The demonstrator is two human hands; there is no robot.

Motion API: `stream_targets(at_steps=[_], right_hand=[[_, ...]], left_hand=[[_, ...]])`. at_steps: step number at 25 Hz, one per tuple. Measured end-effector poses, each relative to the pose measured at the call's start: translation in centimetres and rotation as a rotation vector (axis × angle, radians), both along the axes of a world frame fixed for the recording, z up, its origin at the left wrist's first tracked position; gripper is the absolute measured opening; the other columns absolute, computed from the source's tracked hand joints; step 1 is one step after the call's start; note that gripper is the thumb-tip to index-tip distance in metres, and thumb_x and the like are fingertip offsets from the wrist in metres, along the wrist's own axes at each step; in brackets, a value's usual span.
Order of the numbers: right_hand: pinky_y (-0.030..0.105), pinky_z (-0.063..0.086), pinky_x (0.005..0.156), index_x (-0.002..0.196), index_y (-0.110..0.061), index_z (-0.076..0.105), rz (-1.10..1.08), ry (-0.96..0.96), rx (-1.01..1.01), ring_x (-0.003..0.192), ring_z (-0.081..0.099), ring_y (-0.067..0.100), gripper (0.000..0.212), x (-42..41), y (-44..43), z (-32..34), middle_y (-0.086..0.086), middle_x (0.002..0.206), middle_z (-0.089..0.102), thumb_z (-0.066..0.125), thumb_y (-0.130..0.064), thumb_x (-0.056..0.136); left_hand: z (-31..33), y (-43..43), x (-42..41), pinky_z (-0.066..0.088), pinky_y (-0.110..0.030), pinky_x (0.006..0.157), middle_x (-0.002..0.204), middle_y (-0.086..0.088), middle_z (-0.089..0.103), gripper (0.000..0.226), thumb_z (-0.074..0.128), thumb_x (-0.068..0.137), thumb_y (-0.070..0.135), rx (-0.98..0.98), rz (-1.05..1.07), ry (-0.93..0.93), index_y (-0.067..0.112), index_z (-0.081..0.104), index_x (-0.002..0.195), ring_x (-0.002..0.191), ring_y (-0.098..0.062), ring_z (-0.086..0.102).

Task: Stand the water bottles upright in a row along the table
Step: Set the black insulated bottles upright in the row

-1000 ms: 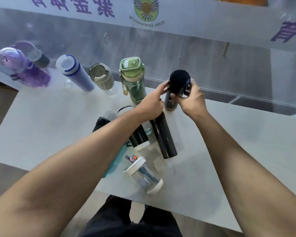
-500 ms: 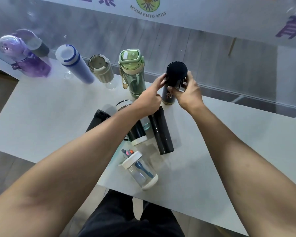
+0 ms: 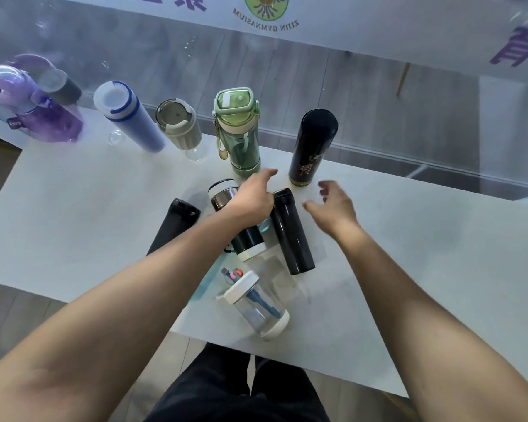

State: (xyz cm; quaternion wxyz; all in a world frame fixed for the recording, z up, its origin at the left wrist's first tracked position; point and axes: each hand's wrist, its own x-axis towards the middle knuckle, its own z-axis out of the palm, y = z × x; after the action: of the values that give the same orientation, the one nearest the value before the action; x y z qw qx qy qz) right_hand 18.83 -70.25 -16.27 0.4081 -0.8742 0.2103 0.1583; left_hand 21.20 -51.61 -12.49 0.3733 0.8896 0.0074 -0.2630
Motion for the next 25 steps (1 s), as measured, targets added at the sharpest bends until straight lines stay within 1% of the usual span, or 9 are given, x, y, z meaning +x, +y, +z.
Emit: stream_targets(at_steps=[1,3,7,11,15,17,19,22,25], right_hand=[[0.034,0.044,0.105,0.142,-0.017,0.048,0.038,0.050,0.005,0.127,0.056,0.024,0.066,-1.1,0.7,-0.9,0.008,0.139,0.058,0.073,-0.036,0.084],[0.038,0.046,0.105,0.141,-0.017,0.048,0.113,0.119,0.004,0.126,0.057,0.026,0.070,-2.2,2.2,-2.5,0.009,0.138,0.059,0.074,-0.043,0.082],[0.042,0.050,0.097,0.133,-0.017,0.052,0.148,0.153,-0.033,0.117,0.060,0.028,0.070,-2.2,4.0,-4.6,0.007,0.128,0.063,0.076,-0.050,0.077],[0.034,0.049,0.086,0.127,-0.016,0.056,0.032,0.059,0.012,0.110,0.063,0.026,0.065,-3.2,3.8,-4.2,0.005,0.120,0.066,0.079,-0.045,0.074],[0.028,0.051,0.088,0.130,-0.030,0.055,-0.148,-0.090,0.173,0.104,0.064,0.011,0.071,-5.9,1.8,-0.8,-0.008,0.116,0.064,0.083,-0.039,0.066],[0.018,0.050,0.081,0.115,-0.042,0.057,-0.190,-0.160,0.207,0.101,0.063,0.000,0.060,-7.7,1.1,0.8,-0.014,0.112,0.062,0.082,-0.046,0.060],[0.010,0.046,0.078,0.108,-0.042,0.057,-0.229,-0.215,0.213,0.103,0.062,-0.003,0.058,-9.6,0.5,1.7,-0.014,0.112,0.063,0.077,-0.053,0.055],[0.015,0.045,0.083,0.114,-0.038,0.059,-0.246,-0.234,0.169,0.105,0.062,-0.002,0.060,-12.0,-0.4,1.9,-0.015,0.110,0.068,0.083,-0.040,0.058],[0.020,0.046,0.087,0.125,-0.037,0.058,-0.265,-0.240,0.130,0.107,0.063,0.001,0.069,-13.5,-1.2,1.2,-0.012,0.114,0.069,0.091,-0.024,0.065]], left_hand=[[-0.7,0.4,-0.5,0.033,-0.033,0.114,0.155,-0.007,0.038,0.062,0.037,0.093,0.003,0.058,-0.033,0.050,0.021,0.030,0.152,0.140,-0.025,0.039],[-1.8,0.6,-1.1,0.027,-0.035,0.117,0.157,-0.012,0.035,0.062,0.036,0.093,0.003,0.116,-0.099,0.114,0.015,0.027,0.153,0.144,-0.027,0.033],[-3.1,0.5,-1.1,0.033,-0.035,0.112,0.150,-0.014,0.045,0.058,0.038,0.092,0.003,0.108,-0.131,0.098,0.013,0.037,0.148,0.138,-0.029,0.042],[-2.3,0.5,-1.9,0.034,-0.031,0.111,0.144,-0.009,0.051,0.058,0.038,0.090,0.003,0.011,-0.115,0.011,0.019,0.042,0.146,0.135,-0.023,0.045],[0.6,0.0,-3.5,0.043,-0.027,0.104,0.131,0.000,0.055,0.055,0.039,0.089,-0.002,-0.215,-0.012,-0.157,0.025,0.054,0.134,0.120,-0.013,0.055],[1.4,-0.5,-4.9,0.043,-0.027,0.104,0.136,0.000,0.048,0.055,0.040,0.091,-0.002,-0.283,0.000,-0.142,0.024,0.047,0.139,0.120,-0.013,0.056],[1.7,-1.4,-6.4,0.040,-0.026,0.107,0.143,0.000,0.047,0.058,0.040,0.094,0.000,-0.285,-0.063,-0.049,0.022,0.037,0.147,0.125,-0.015,0.054],[1.9,-2.9,-8.8,0.037,-0.025,0.109,0.139,0.003,0.053,0.060,0.037,0.092,-0.002,-0.348,-0.180,0.048,0.023,0.036,0.147,0.128,-0.015,0.052],[1.6,-3.8,-9.9,0.039,-0.027,0.109,0.144,0.004,0.051,0.061,0.036,0.092,-0.003,-0.355,-0.211,0.087,0.026,0.038,0.146,0.129,-0.016,0.053]])
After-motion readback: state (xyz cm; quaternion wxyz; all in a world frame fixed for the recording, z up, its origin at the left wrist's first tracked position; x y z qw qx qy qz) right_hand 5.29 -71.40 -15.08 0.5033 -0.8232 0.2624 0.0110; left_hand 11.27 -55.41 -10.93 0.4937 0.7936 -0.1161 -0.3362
